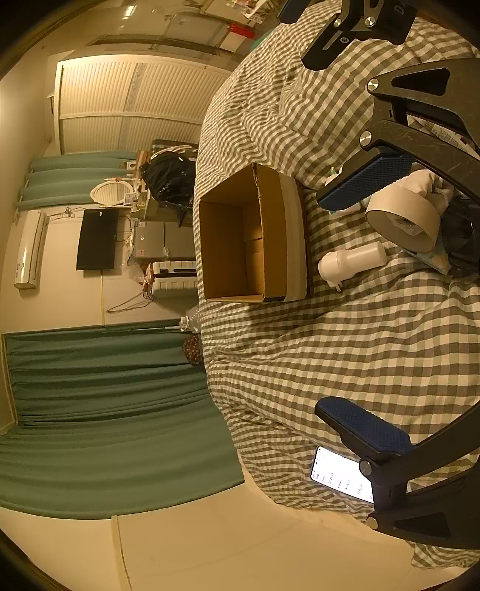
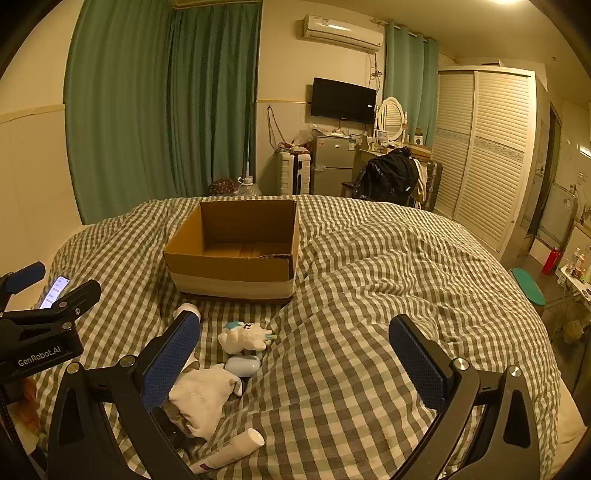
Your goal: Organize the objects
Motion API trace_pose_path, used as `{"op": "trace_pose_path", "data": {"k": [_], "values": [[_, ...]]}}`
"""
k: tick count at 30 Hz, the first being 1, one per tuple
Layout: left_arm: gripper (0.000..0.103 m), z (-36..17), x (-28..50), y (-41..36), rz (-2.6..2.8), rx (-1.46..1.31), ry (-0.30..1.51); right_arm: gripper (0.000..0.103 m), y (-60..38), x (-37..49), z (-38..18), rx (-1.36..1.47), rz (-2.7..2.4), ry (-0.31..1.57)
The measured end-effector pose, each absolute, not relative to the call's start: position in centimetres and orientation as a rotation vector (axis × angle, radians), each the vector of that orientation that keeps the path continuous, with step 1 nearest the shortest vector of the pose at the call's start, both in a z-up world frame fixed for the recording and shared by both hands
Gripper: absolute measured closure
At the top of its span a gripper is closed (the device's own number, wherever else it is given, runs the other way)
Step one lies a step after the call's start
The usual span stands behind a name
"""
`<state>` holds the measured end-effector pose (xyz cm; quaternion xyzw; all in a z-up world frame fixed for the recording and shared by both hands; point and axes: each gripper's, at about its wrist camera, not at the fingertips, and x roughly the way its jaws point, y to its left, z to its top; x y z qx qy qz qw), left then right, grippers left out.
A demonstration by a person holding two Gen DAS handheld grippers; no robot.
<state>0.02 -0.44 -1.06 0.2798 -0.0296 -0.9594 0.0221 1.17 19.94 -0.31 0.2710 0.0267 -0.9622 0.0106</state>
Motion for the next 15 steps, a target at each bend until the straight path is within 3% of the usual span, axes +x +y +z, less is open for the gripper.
{"op": "trace_pose_path", "data": {"k": [15], "values": [[0.0, -1.0, 0.13, -0.42, -2.981, 0.858, -0.091, 0.0, 20.12, 1.31, -0.07, 0.823, -3.02, 0.054]]}}
